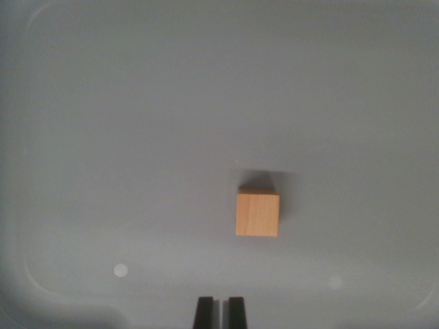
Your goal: Push wooden cube
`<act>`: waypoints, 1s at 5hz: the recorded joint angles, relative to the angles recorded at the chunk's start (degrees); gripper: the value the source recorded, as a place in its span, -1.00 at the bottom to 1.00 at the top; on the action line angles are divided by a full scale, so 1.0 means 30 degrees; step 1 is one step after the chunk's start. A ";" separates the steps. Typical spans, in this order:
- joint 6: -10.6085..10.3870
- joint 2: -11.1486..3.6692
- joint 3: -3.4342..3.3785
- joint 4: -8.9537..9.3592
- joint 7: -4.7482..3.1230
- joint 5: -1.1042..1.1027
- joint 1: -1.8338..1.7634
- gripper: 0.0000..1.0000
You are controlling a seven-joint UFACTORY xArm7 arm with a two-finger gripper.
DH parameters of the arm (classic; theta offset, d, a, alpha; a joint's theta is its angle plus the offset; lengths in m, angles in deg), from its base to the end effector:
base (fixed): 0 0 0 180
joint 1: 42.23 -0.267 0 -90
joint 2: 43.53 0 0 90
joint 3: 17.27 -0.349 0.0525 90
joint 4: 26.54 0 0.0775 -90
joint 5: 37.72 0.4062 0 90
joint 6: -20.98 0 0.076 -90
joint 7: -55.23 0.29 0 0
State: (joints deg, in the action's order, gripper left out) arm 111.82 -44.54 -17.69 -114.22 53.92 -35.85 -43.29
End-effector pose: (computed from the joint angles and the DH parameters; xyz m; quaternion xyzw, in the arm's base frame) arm 0.5230 0.0230 0.3742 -0.9989 -0.0240 0.0364 0.0163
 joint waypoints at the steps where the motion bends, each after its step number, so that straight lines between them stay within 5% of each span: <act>1: -0.0139 0.0007 0.0003 0.0141 0.0005 -0.0012 0.0004 -1.00; 5: -0.0681 0.0034 0.0013 0.0689 0.0026 -0.0057 0.0020 -1.00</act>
State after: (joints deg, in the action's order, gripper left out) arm 109.78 -44.44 -17.66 -112.15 54.00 -36.02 -43.23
